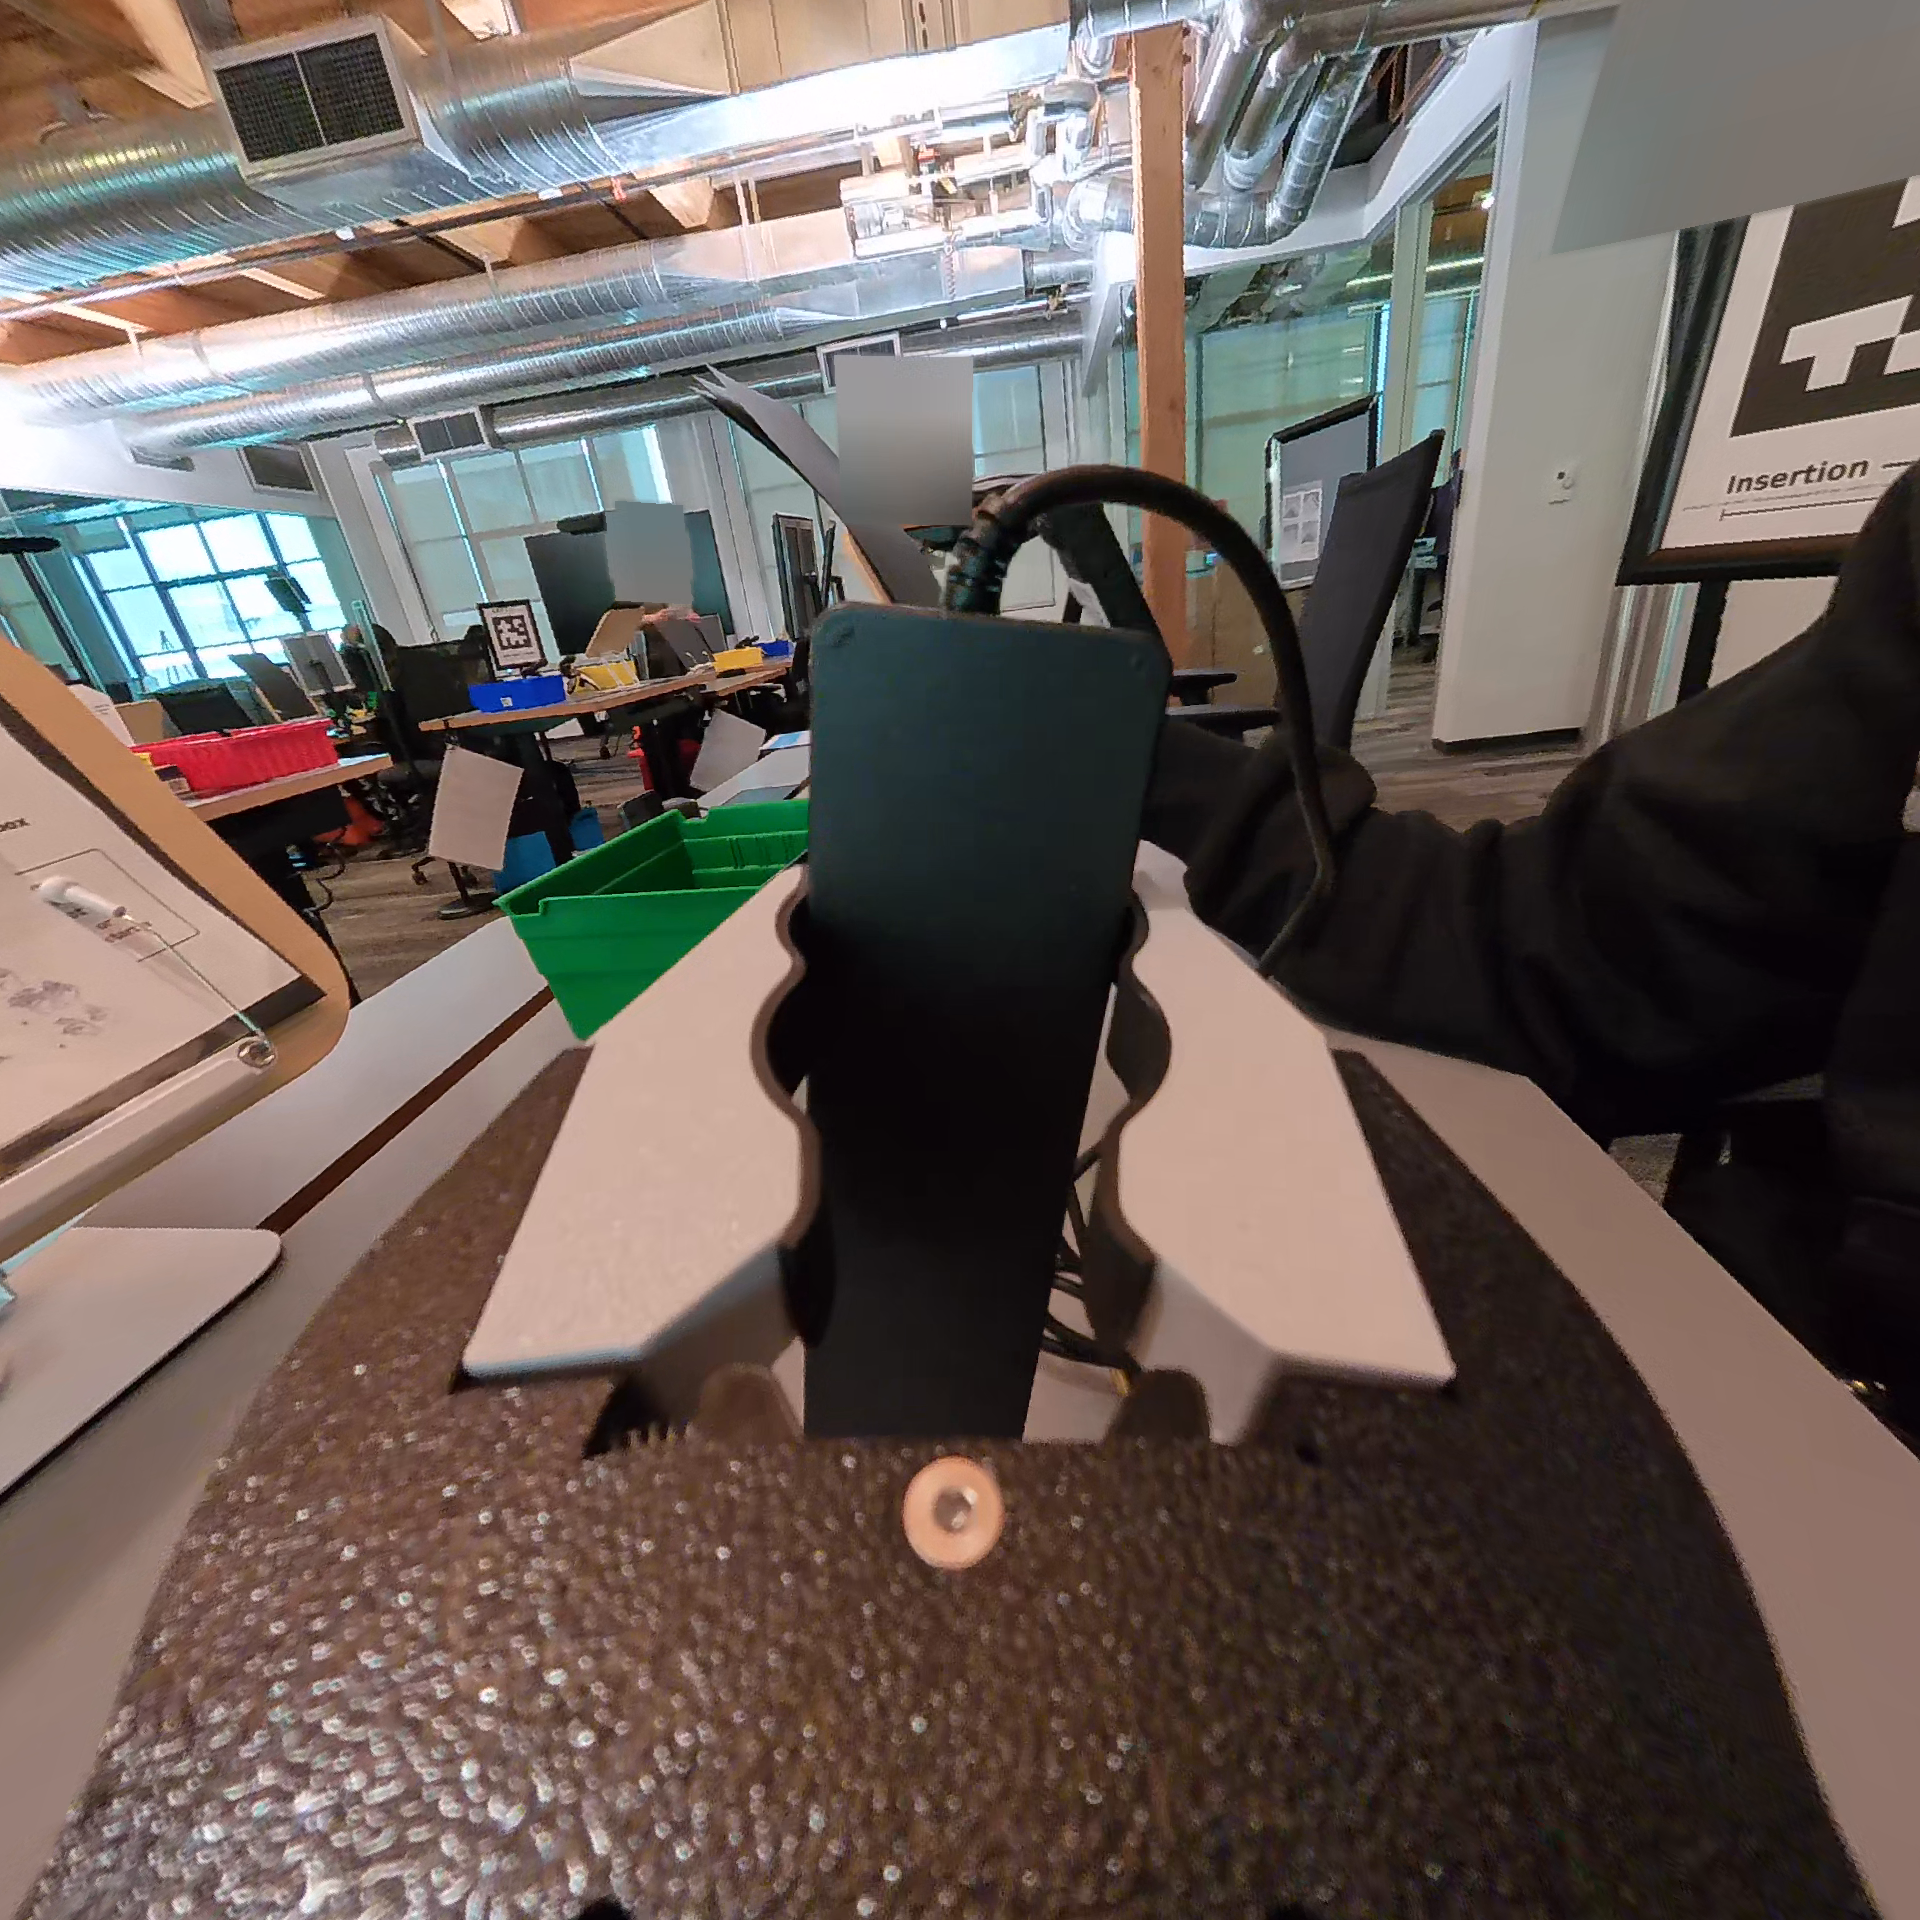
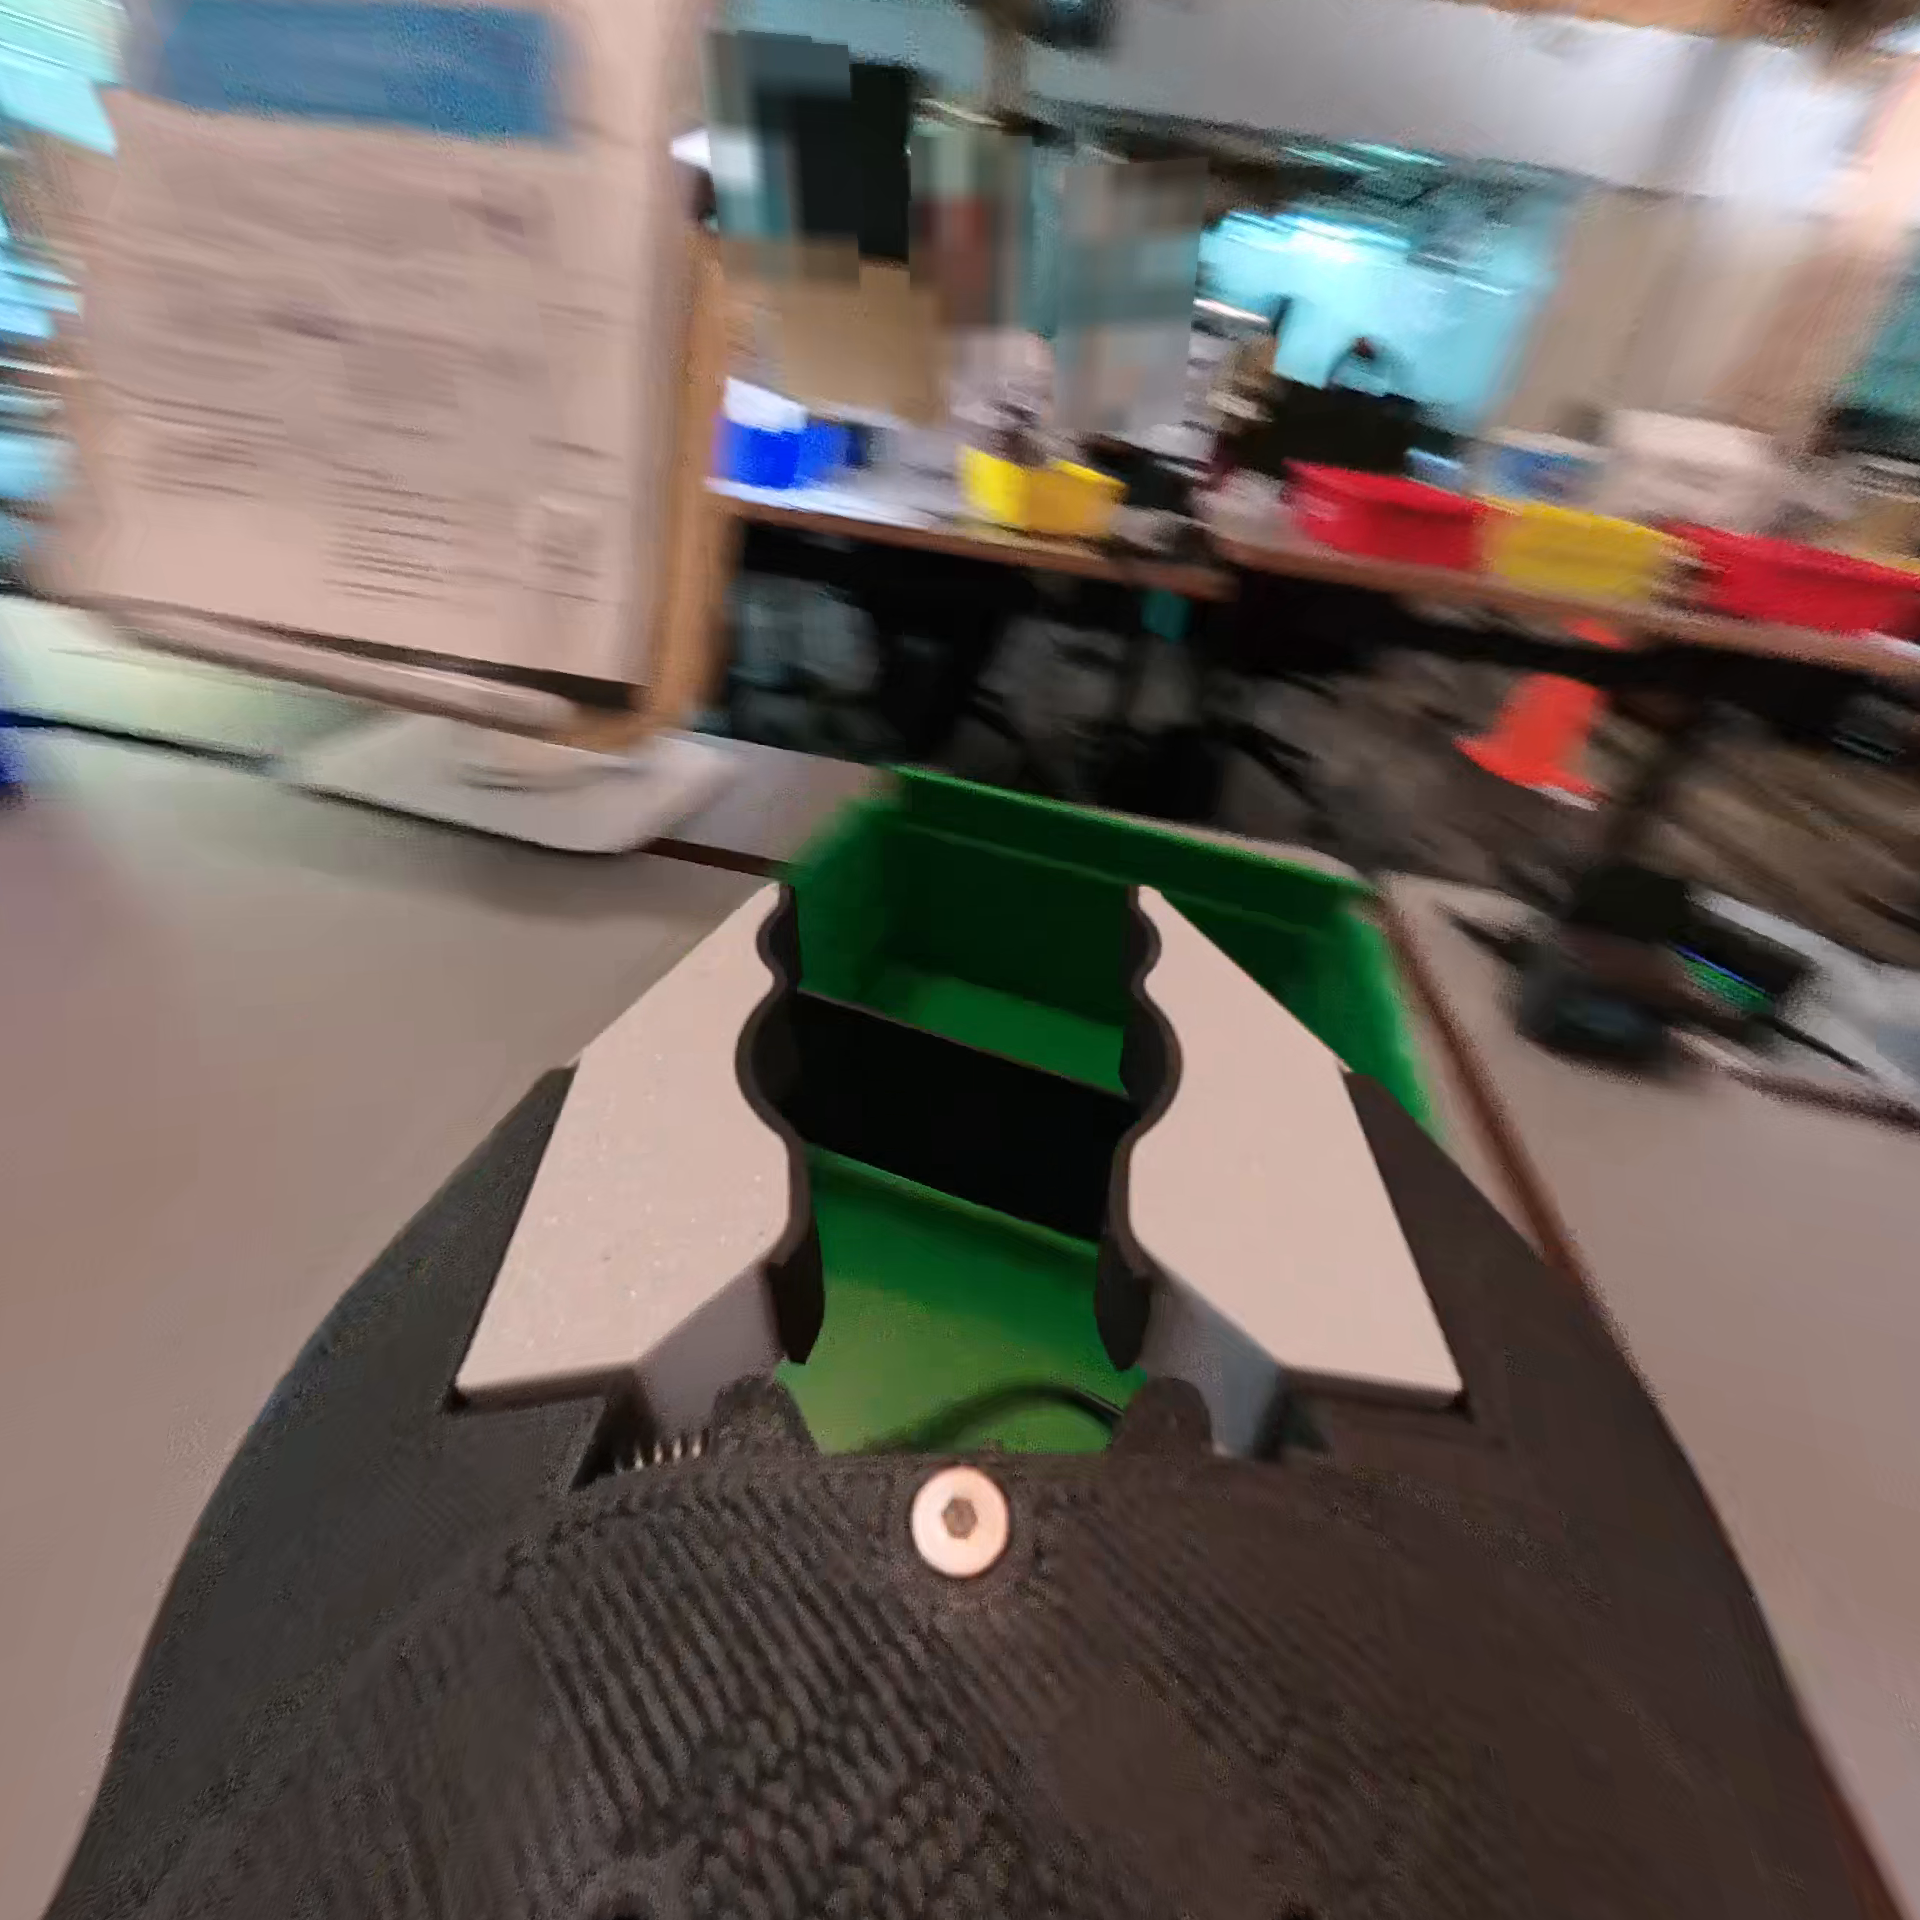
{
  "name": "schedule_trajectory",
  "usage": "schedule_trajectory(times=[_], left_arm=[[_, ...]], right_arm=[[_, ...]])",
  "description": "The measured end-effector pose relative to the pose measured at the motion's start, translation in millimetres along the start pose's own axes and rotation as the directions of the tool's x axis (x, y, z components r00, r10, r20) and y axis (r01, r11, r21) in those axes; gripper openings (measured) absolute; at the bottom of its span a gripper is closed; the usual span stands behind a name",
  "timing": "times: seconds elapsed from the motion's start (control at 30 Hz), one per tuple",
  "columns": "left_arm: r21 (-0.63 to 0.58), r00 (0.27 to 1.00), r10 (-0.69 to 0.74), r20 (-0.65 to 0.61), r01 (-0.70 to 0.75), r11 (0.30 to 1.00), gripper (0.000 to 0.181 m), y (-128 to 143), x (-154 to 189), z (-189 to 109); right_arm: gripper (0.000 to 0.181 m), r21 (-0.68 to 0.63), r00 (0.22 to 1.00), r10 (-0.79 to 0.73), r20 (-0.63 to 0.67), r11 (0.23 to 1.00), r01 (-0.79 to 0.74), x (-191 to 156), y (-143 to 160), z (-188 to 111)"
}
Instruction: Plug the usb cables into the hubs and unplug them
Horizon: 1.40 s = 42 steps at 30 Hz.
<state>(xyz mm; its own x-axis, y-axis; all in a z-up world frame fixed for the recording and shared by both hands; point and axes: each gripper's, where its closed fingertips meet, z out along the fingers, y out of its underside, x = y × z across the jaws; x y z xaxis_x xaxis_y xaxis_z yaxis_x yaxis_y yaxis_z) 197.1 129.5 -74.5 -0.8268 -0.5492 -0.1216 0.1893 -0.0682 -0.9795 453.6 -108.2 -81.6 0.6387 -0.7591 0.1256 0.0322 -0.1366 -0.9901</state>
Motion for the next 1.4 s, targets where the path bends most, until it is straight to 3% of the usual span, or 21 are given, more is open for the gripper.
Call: schedule_trajectory(times=[0.07,0.13,0.2,0.27,0.4,0.53,0.73,0.93,1.4], left_arm=[[0.006,1.000,0.001,-0.013,-0.001,1.000,0.053,-1,2,0],[0.002,1.000,0.018,-0.009,-0.018,1.000,0.053,0,2,0],[-0.004,0.999,0.036,-0.014,-0.036,0.999,0.053,1,4,0],[-0.005,0.999,0.041,-0.034,-0.041,0.999,0.053,1,7,1],[0.003,0.996,0.057,-0.068,-0.057,0.998,0.053,1,15,5],[0.019,0.993,0.067,-0.094,-0.066,0.998,0.053,1,21,8],[-0.003,0.992,0.071,-0.100,-0.071,0.997,0.053,6,22,10],[-0.062,0.993,0.033,-0.110,-0.040,0.997,0.054,14,21,9],[-0.132,0.986,0.062,-0.156,-0.083,0.988,0.054,37,28,9]], right_arm=[[0.055,0.049,0.954,0.012,0.301,0.998,-0.029,-75,-20,6],[0.056,0.067,0.818,0.010,0.575,0.996,-0.059,-156,-34,0],[0.054,0.101,0.686,-0.036,0.726,0.993,-0.054,-225,-42,-12],[0.051,0.100,0.601,-0.096,0.793,0.995,0.027,-276,-34,-23],[0.037,0.153,0.528,-0.167,0.833,0.986,0.071,-326,-31,-38],[0.029,0.133,0.475,-0.136,0.869,0.990,0.040,-345,-26,-45],[0.015,0.158,0.469,-0.155,0.870,0.987,0.033,-354,-22,-47],[0.014,0.179,0.486,-0.194,0.852,0.981,0.078,-353,-18,-45],[0.013,0.136,0.422,-0.148,0.894,0.989,0.059,-345,-12,-55]])
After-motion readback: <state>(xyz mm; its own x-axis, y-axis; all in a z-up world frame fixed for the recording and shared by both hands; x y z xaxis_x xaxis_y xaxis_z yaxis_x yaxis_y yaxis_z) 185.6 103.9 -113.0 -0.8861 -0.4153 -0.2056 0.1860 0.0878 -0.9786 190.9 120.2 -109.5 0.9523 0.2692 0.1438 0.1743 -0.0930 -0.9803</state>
